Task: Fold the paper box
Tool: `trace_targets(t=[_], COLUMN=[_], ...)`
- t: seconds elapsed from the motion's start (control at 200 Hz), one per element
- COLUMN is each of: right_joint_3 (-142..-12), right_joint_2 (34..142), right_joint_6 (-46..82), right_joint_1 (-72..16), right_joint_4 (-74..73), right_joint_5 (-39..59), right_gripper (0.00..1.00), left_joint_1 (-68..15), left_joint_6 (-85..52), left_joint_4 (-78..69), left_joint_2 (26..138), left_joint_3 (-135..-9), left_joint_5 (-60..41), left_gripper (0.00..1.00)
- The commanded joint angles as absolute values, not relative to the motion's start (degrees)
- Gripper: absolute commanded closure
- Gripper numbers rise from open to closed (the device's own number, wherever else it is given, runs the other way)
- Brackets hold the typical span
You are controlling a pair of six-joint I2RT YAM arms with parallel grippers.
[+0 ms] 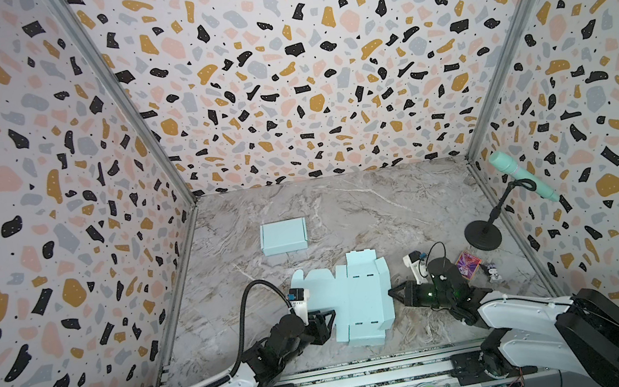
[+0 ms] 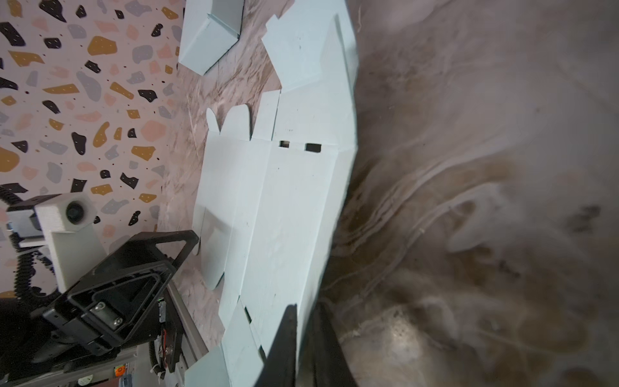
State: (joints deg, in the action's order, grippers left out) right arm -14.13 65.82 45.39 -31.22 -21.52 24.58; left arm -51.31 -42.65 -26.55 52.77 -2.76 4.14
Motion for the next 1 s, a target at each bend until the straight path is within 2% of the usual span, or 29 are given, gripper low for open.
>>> trace_targets(t=[0.0,0.115,0.195,0.36,0.501,0.726,0.996], right_joint_3=[-17.7,-18.6,-19.5,-18.5,-14.6,-12.2,-10.5], right_joint_2=[66.4,68.9,69.6,64.3,60.7,62.9,67.9], right_joint_6=[34.9,32.6,32.2,34.0,37.8,42.0,44.3], right_joint_1=[-28.0,-24.1,-22.8,-22.8,-23.6,-29.1,-29.9], right_joint_4=[-10.8,-11.3,-11.4,-10.0,-11.9,-17.9,-24.9], right_joint_5=[26.6,29.1,31.6,33.4,35.7,34.3,33.6], right_gripper=[0.87,0.87,0.83,0.57,0.47,0.47,0.54], left_joint_1=[-51.7,-51.6,-51.6,-51.7,-51.6,-51.6,-51.6], left_joint_6=[-41.2,-40.7,-40.5,-40.8,-40.6,-41.0,-41.7], left_joint_4=[-27.2,-28.7,-29.1,-30.6,-30.6,-31.6,-32.2], left_joint_2=[54.5,57.8,59.6,60.2,60.9,62.2,61.5], left_joint_3=[-5.1,-6.6,-7.6,-7.3,-7.4,-7.3,-6.4], left_joint_5=[5.5,5.8,5.8,5.8,5.8,5.0,5.3], left_gripper=[0.43,0.43,0.43,0.43,0.43,0.43,0.43])
